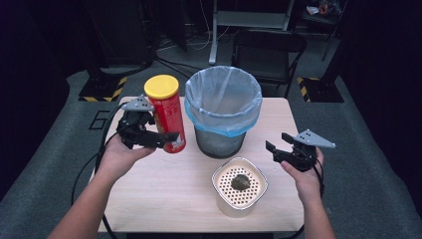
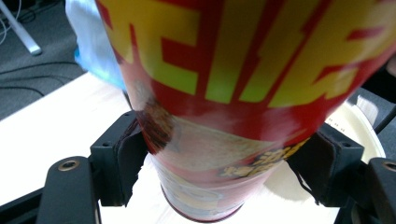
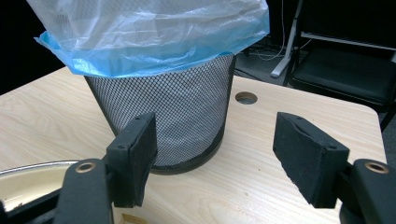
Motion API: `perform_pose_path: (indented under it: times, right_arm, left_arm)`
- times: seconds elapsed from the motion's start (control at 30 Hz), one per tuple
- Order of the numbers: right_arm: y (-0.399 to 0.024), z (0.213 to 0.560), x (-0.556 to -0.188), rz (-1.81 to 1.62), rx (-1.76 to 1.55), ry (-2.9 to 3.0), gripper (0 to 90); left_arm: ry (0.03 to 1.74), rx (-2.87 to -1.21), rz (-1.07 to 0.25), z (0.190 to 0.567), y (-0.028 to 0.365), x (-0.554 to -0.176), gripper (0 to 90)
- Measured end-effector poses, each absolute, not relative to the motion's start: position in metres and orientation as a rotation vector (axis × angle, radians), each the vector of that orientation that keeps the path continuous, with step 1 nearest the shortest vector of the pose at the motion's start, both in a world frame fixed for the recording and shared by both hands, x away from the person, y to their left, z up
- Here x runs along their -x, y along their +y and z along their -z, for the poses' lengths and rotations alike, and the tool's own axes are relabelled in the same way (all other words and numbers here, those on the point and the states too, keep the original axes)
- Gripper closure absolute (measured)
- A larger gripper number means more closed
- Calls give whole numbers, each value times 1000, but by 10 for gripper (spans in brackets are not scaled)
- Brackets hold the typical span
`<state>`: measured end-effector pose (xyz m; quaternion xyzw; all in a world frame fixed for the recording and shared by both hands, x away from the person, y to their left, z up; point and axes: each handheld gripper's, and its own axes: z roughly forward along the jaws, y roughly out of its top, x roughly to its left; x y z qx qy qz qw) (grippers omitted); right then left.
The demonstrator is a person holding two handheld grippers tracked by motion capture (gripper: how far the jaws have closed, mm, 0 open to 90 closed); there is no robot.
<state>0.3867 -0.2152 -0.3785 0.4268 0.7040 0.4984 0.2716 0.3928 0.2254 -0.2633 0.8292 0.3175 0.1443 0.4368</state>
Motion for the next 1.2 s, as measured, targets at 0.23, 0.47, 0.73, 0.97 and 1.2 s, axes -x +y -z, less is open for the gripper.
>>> perform_pose_path:
  times: [0.23,0.47,0.73,0.97,1.2]
  right_arm:
    - [-214,378,-386,-1346,-1142,1897,301]
    - [-215,376,-385,-1362,-1143,1889,301]
    - [-219,374,-384,-1377,-1152,1881,301]
    - [-221,373,-383,-1390,-1157,1872,302]
    - [-222,375,-384,-1392,-1162,1875,301]
  left_arm:
    - [740,-2059,-361,230,210,-402,239]
    - [707,-2056,-352,195,189,-416,239]
    - [672,-2049,-335,175,166,-429,239]
    - [684,-2064,-353,165,143,-451,239]
    - [710,-2058,-363,167,125,-472,239]
